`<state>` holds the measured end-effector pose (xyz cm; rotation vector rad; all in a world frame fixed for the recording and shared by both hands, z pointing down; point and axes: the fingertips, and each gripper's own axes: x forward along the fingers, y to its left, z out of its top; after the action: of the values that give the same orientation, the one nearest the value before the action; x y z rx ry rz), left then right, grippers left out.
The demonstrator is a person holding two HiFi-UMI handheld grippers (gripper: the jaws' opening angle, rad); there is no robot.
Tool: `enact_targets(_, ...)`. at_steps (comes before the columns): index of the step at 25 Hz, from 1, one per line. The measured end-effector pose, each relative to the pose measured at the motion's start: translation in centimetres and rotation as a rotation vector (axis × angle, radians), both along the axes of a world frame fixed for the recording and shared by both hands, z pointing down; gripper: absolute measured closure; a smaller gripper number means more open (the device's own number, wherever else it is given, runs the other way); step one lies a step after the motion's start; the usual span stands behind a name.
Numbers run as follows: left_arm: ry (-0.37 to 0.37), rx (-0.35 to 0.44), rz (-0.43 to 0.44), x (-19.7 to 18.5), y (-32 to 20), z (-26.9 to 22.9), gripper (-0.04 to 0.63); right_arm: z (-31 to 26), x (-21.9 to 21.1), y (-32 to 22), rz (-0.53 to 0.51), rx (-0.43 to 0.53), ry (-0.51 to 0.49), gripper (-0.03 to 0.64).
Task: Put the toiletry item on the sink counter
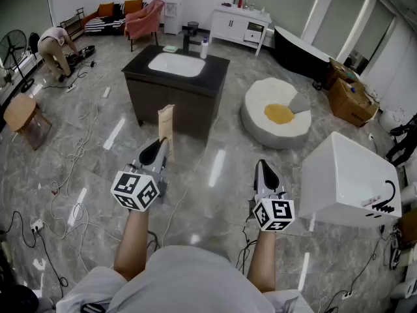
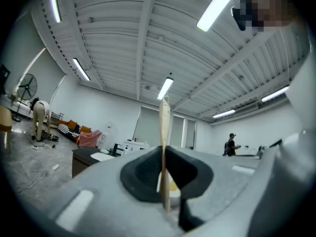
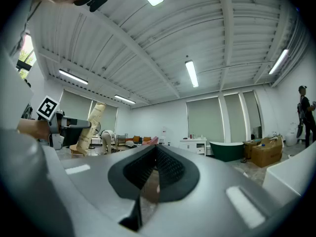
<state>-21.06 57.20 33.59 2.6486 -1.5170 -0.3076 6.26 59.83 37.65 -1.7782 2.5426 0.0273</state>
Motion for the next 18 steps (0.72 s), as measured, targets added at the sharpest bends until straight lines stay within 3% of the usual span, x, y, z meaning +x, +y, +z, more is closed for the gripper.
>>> enact_targets(10, 0.011, 0.008, -0.009, -0.31, 0.07, -0.75, 0.580, -0.77, -0.27, -0.24, -0.006, 0.009, 0.000, 0.614)
enact_targets(18, -0.027, 0.024, -0.025, -0.75, 0.47, -0.75, 0.580, -0.82, 0.17, 0.41, -0.003, 0.016, 0.001, 0.614)
